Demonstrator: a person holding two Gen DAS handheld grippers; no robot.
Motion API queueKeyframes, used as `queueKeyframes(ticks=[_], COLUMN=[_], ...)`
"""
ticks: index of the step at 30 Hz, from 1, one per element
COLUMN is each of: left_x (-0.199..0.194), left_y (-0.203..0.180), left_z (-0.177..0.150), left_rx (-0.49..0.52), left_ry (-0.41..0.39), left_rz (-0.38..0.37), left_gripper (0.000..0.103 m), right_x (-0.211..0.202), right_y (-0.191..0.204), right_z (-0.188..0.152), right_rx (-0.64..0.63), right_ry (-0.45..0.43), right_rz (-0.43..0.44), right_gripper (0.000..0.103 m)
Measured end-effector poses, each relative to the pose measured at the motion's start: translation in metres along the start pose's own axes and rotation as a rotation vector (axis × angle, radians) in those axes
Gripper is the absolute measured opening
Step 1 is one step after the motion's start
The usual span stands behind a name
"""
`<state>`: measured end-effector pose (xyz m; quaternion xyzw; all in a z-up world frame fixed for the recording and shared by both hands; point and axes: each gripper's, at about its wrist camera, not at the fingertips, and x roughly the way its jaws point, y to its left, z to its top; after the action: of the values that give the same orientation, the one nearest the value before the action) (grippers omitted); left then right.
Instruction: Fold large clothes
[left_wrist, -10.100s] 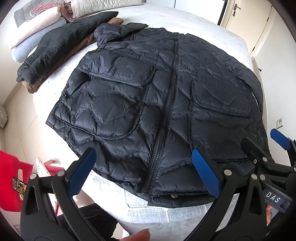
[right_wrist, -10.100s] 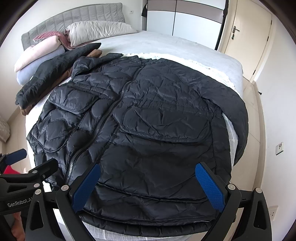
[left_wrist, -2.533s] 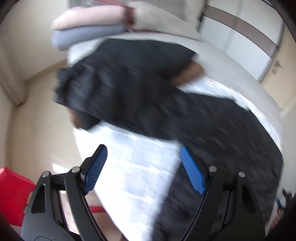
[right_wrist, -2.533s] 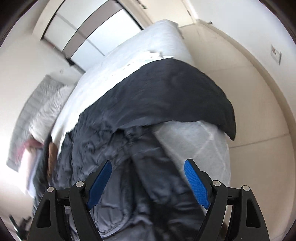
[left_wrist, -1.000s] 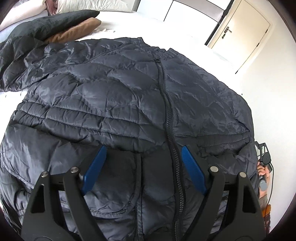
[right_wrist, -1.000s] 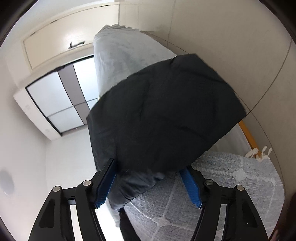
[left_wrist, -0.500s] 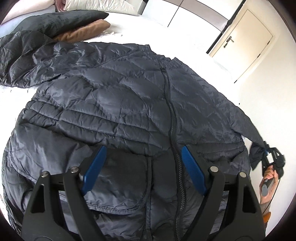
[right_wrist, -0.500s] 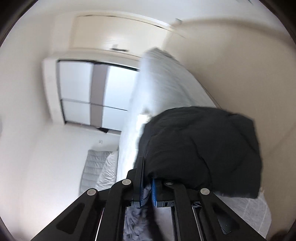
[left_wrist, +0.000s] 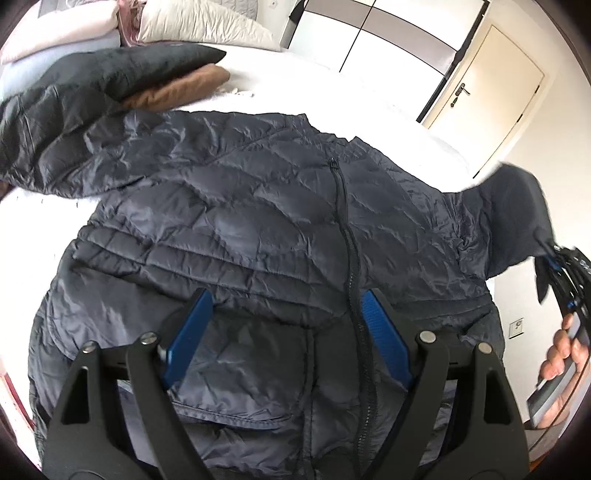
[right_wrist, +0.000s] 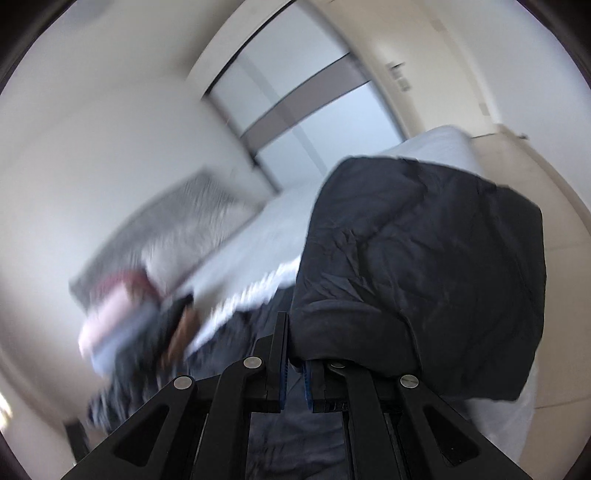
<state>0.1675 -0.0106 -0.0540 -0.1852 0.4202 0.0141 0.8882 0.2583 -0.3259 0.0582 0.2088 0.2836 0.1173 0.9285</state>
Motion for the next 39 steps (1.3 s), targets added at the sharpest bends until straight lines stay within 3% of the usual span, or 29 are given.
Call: queueKeyframes(ticks=[5, 9, 10, 12, 13, 15, 16, 17, 22, 24, 28, 32, 39], left_x=[0.001, 0.003, 0.004, 0.004, 0.004, 0.004, 0.004, 0.004, -0.002, -0.001, 0.015, 0.041, 0.091], left_y=[0.003, 0.004, 0.004, 0.005, 0.006, 0.006, 0.005, 0.003, -0.015, -0.024, -0.060, -0.112, -0.203], left_z=[0.001, 0.001, 0.000, -0.001, -0.002, -0.003, -0.004, -0.004, -0.005, -0.002, 0.007, 0.010, -0.006], left_rx=[0.006, 0.031, 0.038, 0.053, 0.060, 0.078, 0.093, 0.115, 0.282, 0.301, 0.367, 0.458, 0.539], left_ry=[-0.002, 0.003, 0.006, 0.012, 0.015, 0.019, 0.021, 0.025, 0.040, 0.046, 0.089, 0.093, 0.097], left_rz=[0.020, 0.054, 0.061, 0.074, 0.079, 0.088, 0.097, 0.109, 0.142, 0.158, 0.140, 0.149, 0.024], left_gripper=[0.084, 0.084, 0.084, 0.084, 0.084, 0.084, 0.084, 0.084, 0.084, 0.084, 0.084, 0.084, 0.084], right_x=[0.073, 0.136, 0.140, 0.133, 0.128, 0.116, 0.107, 0.098, 0.051, 0.036, 0.013, 0.003, 0.001], right_y=[0.043, 0.027, 0.023, 0.022, 0.023, 0.022, 0.023, 0.024, 0.020, 0.013, -0.027, -0.056, -0.089], right_z=[-0.050, -0.113, -0.124, -0.123, -0.118, -0.111, -0.110, -0.107, -0.092, -0.075, -0.046, -0.035, -0.024], right_rx=[-0.115, -0.178, -0.181, -0.172, -0.151, -0.110, -0.097, -0.087, -0.048, -0.023, 0.092, 0.151, 0.208], right_ry=[0.260, 0.531, 0.549, 0.539, 0.553, 0.564, 0.558, 0.542, 0.478, 0.439, 0.342, 0.299, 0.280], right_rz=[-0.030, -0.198, -0.207, -0.192, -0.171, -0.120, -0.100, -0.083, -0.025, -0.014, -0.057, -0.092, -0.102], right_gripper=[0.007, 0.008, 0.008, 0.010, 0.016, 0.036, 0.058, 0.070, 0.071, 0.071, 0.071, 0.071, 0.071])
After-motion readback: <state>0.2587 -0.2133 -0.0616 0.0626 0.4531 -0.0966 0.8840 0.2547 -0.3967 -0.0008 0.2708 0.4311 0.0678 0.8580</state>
